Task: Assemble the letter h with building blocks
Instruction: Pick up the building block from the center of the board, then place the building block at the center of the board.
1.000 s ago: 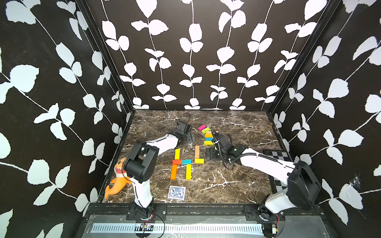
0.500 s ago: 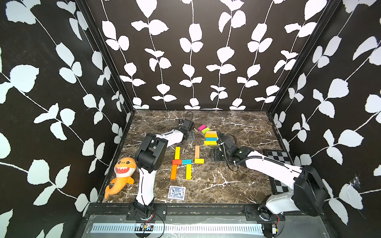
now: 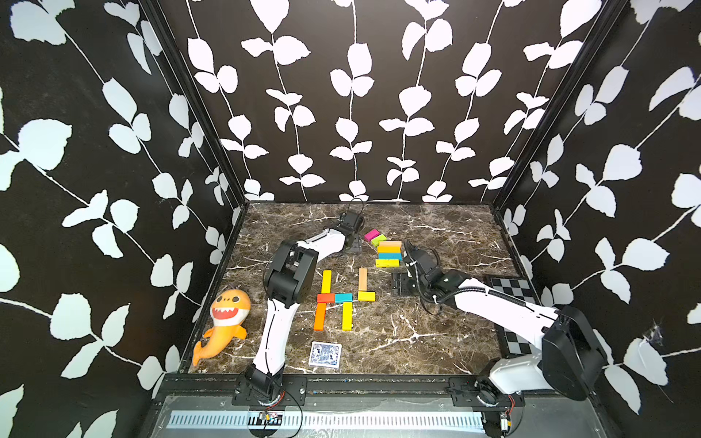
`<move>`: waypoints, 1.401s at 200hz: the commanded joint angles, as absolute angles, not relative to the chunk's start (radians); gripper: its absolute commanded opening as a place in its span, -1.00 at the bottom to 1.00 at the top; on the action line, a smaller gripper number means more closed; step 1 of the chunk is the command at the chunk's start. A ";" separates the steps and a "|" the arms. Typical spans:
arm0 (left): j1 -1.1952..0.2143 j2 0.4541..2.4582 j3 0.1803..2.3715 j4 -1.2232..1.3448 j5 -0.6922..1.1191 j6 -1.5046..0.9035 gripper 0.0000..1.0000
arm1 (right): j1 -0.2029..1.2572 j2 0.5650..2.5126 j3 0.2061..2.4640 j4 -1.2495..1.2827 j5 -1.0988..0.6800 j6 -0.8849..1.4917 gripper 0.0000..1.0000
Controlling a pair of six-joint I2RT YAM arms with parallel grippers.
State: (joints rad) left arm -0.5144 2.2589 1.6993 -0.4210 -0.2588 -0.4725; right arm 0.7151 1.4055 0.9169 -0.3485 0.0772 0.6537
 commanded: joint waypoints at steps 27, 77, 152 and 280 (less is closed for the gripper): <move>-0.532 2.309 1.738 -0.531 -0.271 -0.407 0.30 | 0.690 1.358 0.905 -0.339 0.083 0.645 0.76; -0.559 2.181 1.662 -0.436 -0.291 -0.408 0.13 | 0.662 1.353 0.876 -0.332 0.077 0.685 0.77; -0.807 1.751 1.271 -0.303 -0.278 -0.511 0.12 | 0.598 1.311 0.819 -0.328 0.095 0.741 0.77; -1.103 1.802 1.173 -0.368 0.010 -0.538 0.15 | 0.465 1.090 0.743 -0.378 0.190 0.807 0.79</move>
